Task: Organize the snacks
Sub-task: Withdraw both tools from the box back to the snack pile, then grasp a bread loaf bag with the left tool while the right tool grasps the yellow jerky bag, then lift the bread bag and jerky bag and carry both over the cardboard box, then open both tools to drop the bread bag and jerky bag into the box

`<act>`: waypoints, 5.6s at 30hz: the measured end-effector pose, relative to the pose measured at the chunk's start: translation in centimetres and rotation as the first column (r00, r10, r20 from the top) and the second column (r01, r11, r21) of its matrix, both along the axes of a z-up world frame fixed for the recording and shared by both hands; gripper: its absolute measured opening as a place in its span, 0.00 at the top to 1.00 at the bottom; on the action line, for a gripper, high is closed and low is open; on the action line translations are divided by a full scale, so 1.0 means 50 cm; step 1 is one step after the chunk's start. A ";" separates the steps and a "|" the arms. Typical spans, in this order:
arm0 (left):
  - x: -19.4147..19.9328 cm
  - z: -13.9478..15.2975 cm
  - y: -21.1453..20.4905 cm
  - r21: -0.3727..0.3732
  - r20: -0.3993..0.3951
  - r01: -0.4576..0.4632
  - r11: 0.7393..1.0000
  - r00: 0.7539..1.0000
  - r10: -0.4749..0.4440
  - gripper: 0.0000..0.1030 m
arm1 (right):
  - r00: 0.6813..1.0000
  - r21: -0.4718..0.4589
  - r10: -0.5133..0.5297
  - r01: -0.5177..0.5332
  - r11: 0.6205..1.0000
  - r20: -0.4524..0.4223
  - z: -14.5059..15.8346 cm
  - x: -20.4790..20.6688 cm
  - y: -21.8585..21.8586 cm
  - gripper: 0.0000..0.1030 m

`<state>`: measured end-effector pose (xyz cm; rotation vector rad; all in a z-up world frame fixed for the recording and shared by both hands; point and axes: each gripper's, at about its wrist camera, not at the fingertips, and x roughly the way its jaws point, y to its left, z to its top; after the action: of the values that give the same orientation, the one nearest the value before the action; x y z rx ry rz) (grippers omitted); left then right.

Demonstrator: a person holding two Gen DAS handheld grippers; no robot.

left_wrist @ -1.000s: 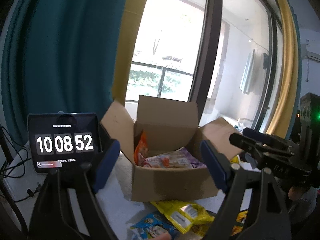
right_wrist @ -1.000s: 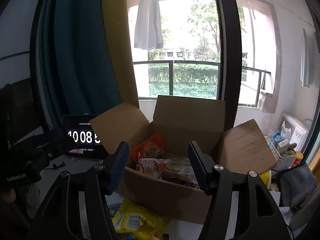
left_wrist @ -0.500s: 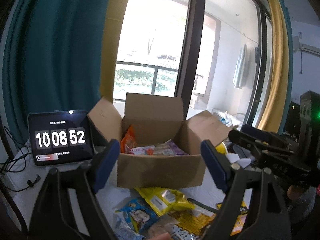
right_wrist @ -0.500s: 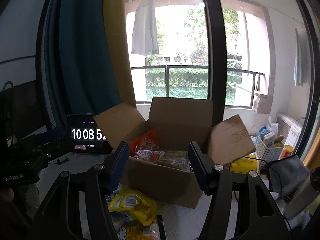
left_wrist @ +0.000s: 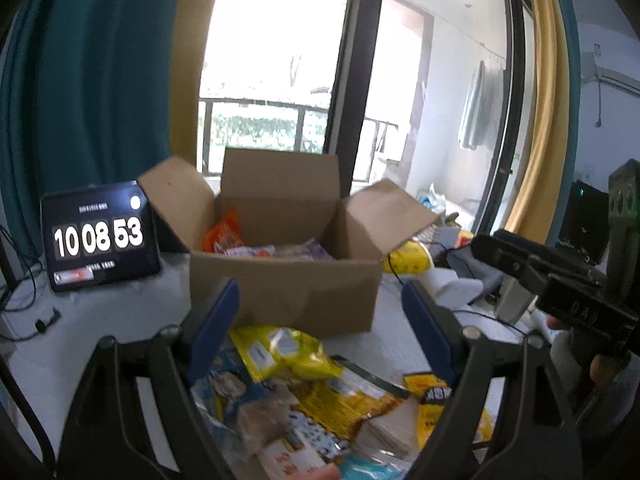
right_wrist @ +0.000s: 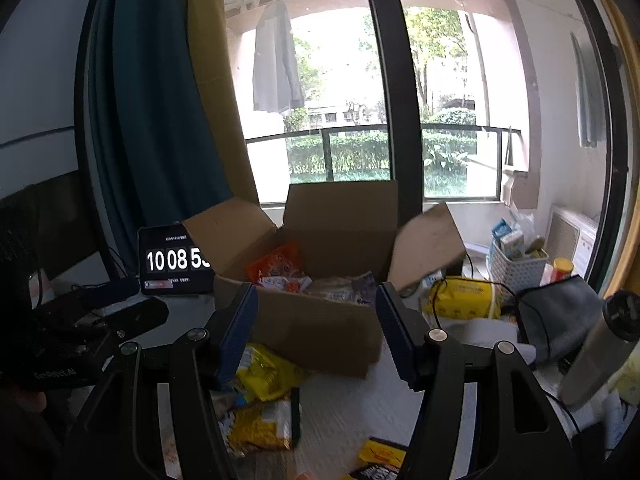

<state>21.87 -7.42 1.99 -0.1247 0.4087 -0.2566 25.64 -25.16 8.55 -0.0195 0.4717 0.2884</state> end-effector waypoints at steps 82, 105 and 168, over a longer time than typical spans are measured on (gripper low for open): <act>-0.068 -0.148 0.145 0.065 -0.136 0.077 0.995 0.988 -0.068 0.68 | 0.889 -0.026 -0.232 0.242 0.970 -0.395 -0.240 -0.054 -0.101 0.86; 0.008 0.009 0.211 0.061 0.079 -0.040 0.997 0.996 0.035 0.68 | 0.977 -0.031 -0.158 0.156 0.987 -0.140 -0.054 0.036 -0.021 0.87; 0.429 0.070 0.073 0.092 0.078 -0.104 0.990 0.992 0.097 0.27 | 0.990 -0.085 -0.137 0.137 0.987 0.005 -0.025 0.398 0.052 0.49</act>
<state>43.34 -3.77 5.47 -0.0414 0.3401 -0.1414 45.56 -22.57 7.28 -0.0701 0.4839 0.1326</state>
